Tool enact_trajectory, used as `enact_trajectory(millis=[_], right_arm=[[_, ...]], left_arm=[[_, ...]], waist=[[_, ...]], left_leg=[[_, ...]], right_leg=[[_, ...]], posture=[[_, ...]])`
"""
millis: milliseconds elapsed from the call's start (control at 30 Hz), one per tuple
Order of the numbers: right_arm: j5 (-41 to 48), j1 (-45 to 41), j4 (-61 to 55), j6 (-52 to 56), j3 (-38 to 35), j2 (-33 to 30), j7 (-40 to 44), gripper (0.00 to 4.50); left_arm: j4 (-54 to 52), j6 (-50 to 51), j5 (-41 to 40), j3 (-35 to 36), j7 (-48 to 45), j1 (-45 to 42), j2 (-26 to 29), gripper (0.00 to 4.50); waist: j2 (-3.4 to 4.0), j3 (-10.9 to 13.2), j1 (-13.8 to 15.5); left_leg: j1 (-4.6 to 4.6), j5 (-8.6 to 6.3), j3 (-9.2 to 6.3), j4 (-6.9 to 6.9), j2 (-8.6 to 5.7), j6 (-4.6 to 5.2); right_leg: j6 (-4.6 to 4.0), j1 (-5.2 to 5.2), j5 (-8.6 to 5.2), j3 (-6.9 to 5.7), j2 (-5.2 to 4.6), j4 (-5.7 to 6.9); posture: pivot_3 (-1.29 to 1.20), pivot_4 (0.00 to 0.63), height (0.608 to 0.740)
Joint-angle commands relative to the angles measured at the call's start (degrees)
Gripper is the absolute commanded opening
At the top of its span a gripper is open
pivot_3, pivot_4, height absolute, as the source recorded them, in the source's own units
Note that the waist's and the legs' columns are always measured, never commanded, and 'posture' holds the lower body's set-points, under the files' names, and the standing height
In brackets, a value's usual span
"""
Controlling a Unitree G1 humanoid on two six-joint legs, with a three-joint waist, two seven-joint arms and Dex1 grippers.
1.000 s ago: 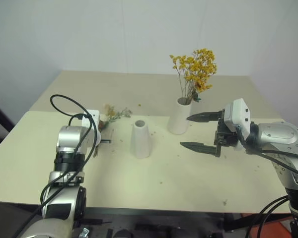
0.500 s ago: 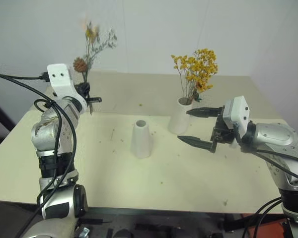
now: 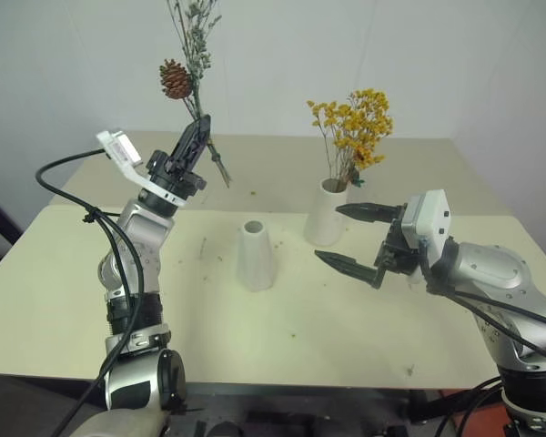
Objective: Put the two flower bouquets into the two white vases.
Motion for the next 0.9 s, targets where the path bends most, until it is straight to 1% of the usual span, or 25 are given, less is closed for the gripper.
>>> enact_trajectory(millis=[33,100,233,333,700,900], right_arm=[[-0.46,0.54,-2.9,-1.58,-1.87,0.65,-2.1,4.5],[-1.03,1.28,-3.43,-1.91,-1.85,0.98,-3.04,4.5],[-2.23,2.86,-4.32,-2.29,-1.96,1.43,-4.36,4.5],[-2.47,3.6,-4.99,-2.46,-1.95,1.72,-5.25,4.5],[-4.01,4.39,-6.45,-2.52,-0.98,2.11,-6.64,4.5],[-4.62,4.7,-6.59,-2.34,-0.89,2.02,-6.87,4.5]], left_arm=[[1.83,-0.05,-2.47,-1.1,-7.83,-0.83,1.87,0.03],[3.07,1.21,-4.18,-1.84,-12.89,-0.4,2.38,0.03],[3.98,-0.53,-2.03,-4.37,-15.9,0.02,2.13,0.03],[4.68,-2.8,-1.9,-4.66,-17.93,0.4,1.33,0.03],[12.65,-6.92,-0.88,-4.83,-21.33,-0.71,0.86,0.03],[13.96,-8.06,-1.17,-4.57,-21.37,0.0,-0.55,0.03]], waist=[[0.0,0.0,0.03],[0.0,0.0,0.05],[0.0,0.0,0.32],[0.0,0.0,0.31],[0.0,0.0,0.17],[0.0,0.0,0.21]], left_leg=[[-0.02,0.0,-0.01,0.03,0.0,0.0],[-0.05,0.0,-0.01,0.05,-0.01,0.0],[-0.04,0.0,-0.03,0.07,0.0,0.0],[-0.05,0.0,-0.03,0.11,-0.01,0.0],[-0.04,-0.01,-0.04,0.12,0.0,0.01],[-0.05,-0.01,-0.04,0.12,0.0,0.01]], right_leg=[[0.0,0.0,0.0,0.0,0.0,0.0],[0.0,0.0,0.0,-0.01,0.0,-0.01],[0.0,0.01,0.0,-0.04,0.01,-0.01],[0.01,0.03,0.0,-0.03,0.01,-0.01],[0.01,0.03,-0.01,-0.03,0.03,-0.01],[0.01,0.04,0.0,-0.03,0.03,0.0]], posture=[[0.0,0.15,0.74],[0.0,0.15,0.74],[0.0,0.15,0.74],[0.0,0.15,0.74],[0.0,0.15,0.74],[0.0,0.15,0.74]])
